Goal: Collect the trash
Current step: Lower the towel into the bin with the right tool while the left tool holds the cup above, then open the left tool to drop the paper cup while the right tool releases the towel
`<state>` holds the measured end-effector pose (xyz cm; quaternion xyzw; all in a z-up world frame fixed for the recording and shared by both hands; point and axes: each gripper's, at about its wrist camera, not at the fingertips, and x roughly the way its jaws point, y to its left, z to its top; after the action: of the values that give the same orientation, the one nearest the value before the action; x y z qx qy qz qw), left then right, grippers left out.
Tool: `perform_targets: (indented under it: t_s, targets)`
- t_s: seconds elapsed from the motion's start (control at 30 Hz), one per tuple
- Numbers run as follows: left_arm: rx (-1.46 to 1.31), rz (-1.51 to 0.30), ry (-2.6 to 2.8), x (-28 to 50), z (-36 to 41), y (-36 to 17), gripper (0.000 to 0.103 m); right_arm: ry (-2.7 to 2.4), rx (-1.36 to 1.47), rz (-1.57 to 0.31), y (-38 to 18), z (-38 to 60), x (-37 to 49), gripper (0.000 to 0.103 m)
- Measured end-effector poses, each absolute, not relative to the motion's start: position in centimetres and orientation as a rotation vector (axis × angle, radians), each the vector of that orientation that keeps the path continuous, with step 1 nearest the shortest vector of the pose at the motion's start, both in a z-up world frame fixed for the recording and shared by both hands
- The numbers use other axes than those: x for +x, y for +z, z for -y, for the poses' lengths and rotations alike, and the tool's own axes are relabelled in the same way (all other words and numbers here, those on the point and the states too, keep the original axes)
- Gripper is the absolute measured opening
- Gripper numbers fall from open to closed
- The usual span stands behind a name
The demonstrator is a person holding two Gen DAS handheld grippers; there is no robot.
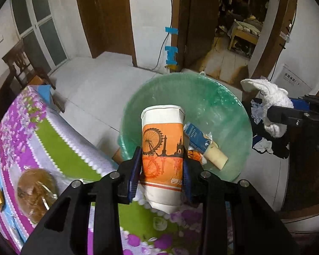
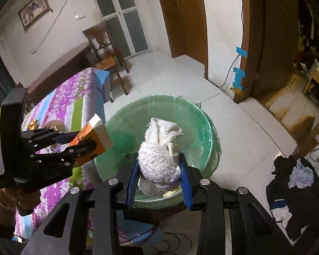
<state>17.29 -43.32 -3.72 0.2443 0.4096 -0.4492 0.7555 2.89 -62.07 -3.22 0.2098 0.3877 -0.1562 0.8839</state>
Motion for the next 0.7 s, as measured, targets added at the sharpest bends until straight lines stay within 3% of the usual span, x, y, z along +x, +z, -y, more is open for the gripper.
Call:
perform_targets:
  t_s: [0.7]
  targets:
    - [0.622, -0.835, -0.967, 16.1, 45.8, -5.2, 0.033, -0.387, 0.354, -0.868, -4.6, 62.4, 4.9, 0.036]
